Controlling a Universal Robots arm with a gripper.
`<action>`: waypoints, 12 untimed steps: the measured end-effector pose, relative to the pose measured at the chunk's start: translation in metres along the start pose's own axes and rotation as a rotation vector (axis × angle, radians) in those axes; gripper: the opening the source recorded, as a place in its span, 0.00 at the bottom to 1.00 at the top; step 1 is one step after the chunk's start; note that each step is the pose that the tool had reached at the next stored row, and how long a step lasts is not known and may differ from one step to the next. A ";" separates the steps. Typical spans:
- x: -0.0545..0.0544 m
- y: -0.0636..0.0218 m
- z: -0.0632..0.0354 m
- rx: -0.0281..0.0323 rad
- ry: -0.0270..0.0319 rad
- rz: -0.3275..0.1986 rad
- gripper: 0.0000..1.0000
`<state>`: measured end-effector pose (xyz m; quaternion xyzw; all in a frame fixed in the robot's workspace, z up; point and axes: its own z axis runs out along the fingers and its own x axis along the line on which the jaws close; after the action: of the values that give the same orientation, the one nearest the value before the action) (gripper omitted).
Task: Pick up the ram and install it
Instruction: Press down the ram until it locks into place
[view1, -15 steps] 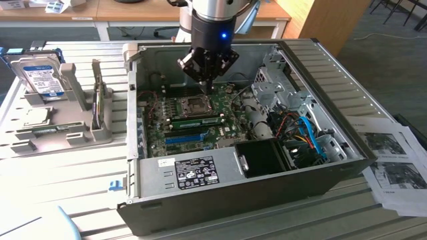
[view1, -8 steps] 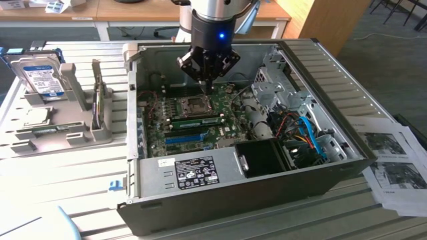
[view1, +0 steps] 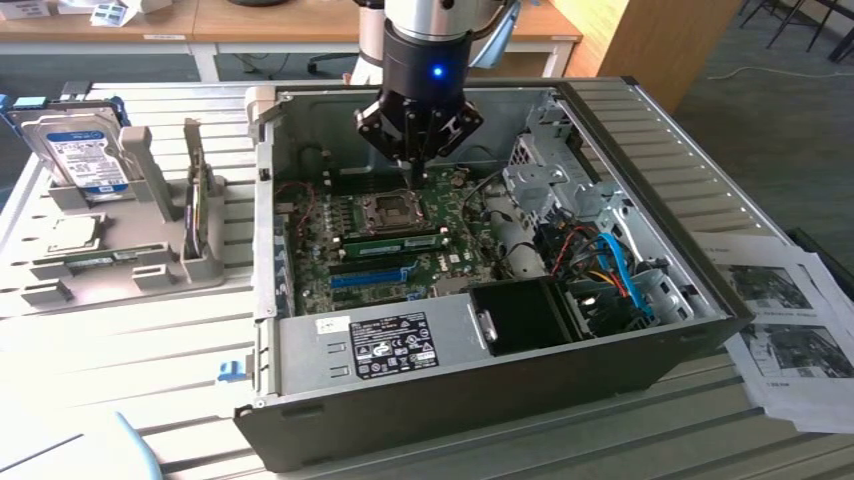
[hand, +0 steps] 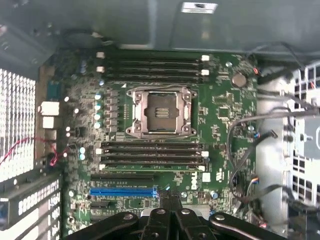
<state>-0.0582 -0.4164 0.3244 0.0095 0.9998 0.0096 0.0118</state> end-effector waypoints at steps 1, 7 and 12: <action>0.000 0.0000 0.0000 0.0004 -0.0005 0.017 0.09; 0.000 0.0000 0.0000 0.0007 -0.0009 0.030 0.09; 0.000 0.0000 0.0000 0.0004 -0.0006 0.017 0.09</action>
<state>-0.0584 -0.4163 0.3244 0.0178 0.9997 0.0095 0.0120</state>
